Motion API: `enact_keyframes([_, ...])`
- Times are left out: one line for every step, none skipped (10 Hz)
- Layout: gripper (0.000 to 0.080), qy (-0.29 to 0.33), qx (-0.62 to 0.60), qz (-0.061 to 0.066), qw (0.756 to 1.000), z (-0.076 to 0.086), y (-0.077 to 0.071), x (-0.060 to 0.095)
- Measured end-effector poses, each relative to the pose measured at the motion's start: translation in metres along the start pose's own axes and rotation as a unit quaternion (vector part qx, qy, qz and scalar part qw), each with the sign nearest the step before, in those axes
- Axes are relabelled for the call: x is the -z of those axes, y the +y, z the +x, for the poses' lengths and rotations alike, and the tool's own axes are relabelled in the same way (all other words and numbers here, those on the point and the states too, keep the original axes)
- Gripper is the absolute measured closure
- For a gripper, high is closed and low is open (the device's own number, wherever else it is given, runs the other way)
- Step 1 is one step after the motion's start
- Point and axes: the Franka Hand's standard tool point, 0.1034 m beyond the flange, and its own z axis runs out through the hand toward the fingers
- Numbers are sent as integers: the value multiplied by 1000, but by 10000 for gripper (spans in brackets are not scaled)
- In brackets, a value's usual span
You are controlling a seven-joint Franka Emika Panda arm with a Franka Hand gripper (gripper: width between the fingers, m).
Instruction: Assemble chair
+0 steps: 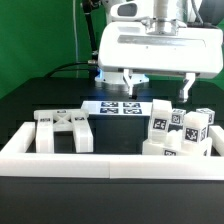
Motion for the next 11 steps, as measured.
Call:
enact_keyframes([151,-2,0,0,1000,-1,0,-1])
enact_keyframes([151,-14,0,2,1000,-3,-1,-2])
enact_keyframes([151,-14,0,2,1000,-3,-1,-2])
enact_keyframes([151,-56,-1,8,998,-9,-2,-7])
enact_keyframes([151,-97,-3,15,995,-7,-4,-9])
enact_keyframes([151,-112,-5,16,994,-2,-3,-10])
enact_keyframes([151,-156,-7,22,987,-9,-3,-12])
enact_keyframes([151,-198,-10,27,980,-9,-4,-12])
enact_keyframes([151,-227,-11,30,973,-7,-5,-12])
enact_keyframes([151,-250,-11,32,968,-7,-4,-13])
enact_keyframes([151,-276,-12,35,960,-7,-2,-13])
